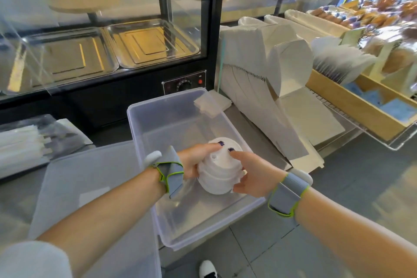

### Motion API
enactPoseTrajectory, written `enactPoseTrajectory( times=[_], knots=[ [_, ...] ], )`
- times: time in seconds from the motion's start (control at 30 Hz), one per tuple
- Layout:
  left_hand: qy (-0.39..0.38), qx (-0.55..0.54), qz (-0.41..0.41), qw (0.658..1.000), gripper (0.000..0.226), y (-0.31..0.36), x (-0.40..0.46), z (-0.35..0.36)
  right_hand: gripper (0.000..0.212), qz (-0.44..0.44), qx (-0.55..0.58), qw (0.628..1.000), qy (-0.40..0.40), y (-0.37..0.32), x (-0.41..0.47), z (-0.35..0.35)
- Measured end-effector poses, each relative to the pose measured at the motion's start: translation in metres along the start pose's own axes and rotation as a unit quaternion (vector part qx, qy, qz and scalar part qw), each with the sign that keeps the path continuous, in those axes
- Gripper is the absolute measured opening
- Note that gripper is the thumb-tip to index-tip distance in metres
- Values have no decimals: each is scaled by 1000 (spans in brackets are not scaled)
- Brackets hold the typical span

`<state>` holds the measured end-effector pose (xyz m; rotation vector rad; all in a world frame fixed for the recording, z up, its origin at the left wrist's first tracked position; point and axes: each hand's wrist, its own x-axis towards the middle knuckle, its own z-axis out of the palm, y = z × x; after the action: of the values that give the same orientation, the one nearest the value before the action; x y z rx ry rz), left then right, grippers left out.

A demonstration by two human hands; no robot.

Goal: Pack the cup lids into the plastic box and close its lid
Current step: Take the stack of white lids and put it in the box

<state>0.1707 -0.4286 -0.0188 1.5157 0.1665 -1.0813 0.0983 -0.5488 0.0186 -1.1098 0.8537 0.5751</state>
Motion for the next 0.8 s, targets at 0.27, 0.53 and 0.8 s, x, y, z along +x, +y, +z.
enactPoseTrajectory(
  times=[0.27,0.53,0.8],
  knots=[
    [26,-47,0,999,24,3,1,-5,28,-27,74,995,-57,2,12,14],
    [100,-99,29,990,17,24,12,-19,20,-81,48,995,12,-18,32,41],
    [90,-120,10,989,36,25,16,-23,25,-61,-17,997,50,-24,43,39]
  ],
)
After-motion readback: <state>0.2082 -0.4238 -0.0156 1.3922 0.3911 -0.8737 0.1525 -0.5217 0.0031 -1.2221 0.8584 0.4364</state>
